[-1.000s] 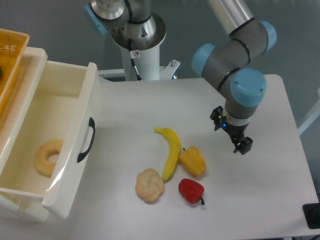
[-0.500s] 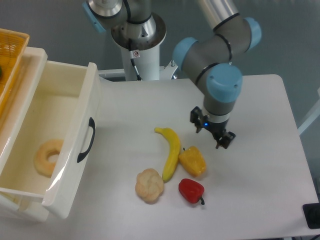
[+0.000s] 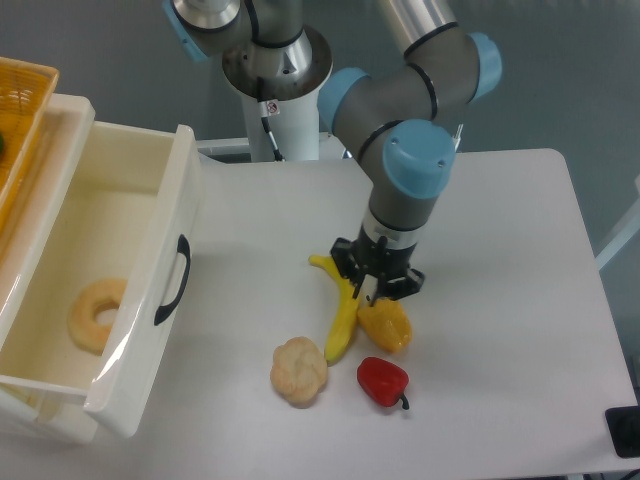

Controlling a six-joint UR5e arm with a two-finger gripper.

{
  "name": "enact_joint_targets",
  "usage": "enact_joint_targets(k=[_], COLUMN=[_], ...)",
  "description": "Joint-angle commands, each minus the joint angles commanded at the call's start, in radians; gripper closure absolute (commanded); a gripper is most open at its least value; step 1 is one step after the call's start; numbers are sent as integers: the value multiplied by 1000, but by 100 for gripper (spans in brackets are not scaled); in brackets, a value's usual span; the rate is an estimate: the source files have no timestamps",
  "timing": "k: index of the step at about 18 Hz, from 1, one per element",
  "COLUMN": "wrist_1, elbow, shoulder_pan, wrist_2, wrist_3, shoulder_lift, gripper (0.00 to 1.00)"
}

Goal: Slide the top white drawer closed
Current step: 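Lower the gripper beside the drawer front near its black handle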

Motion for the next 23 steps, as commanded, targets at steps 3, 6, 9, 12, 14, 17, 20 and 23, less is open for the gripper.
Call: enact_joint_targets(k=[3,6,9,12,14,17,20,23], wrist_1=[0,0,-2,-18,-69,-139,-211,-262], elbow=[12,24,23,21,25,31,44,44], shoulder_pan=[-34,-52,-54,-55,-63,-63,-66,-66], wrist_2=[-40,-87,-164,-226,-236,-236,-238,-267], wrist_3=[-60,-146,-216,-232,-238,-240,-240,-240], shoulder_lift=[0,2,2,0,-2,0,0,2], gripper=[72,84,90,91,94,95,95,96])
